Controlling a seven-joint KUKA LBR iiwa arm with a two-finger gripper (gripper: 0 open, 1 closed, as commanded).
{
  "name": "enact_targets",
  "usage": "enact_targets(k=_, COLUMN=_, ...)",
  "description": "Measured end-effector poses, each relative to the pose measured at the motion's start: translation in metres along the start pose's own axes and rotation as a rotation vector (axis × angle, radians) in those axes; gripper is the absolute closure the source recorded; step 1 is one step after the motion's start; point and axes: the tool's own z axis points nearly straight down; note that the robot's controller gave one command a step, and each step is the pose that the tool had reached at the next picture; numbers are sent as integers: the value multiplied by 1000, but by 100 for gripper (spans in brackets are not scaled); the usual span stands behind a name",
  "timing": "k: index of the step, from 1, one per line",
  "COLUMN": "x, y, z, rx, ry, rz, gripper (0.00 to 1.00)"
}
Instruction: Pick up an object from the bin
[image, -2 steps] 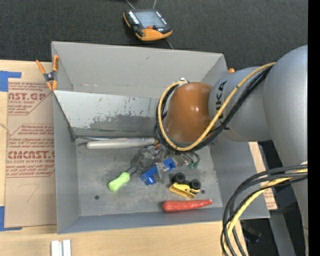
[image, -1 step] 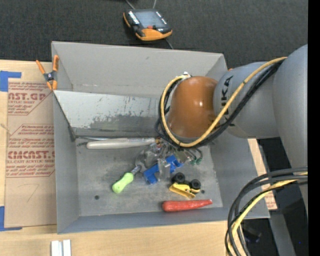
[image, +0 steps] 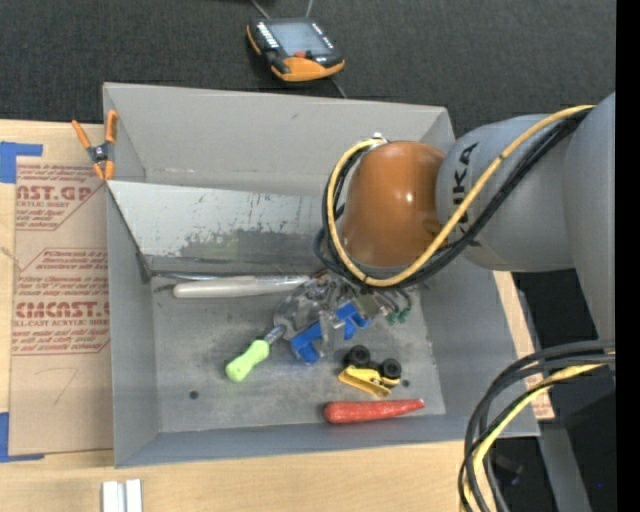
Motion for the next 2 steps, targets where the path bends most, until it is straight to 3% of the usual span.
enact_targets(k=2, x=-1, y=1, z=-38, rx=0, ry=-1, rz=-1, gripper=100)
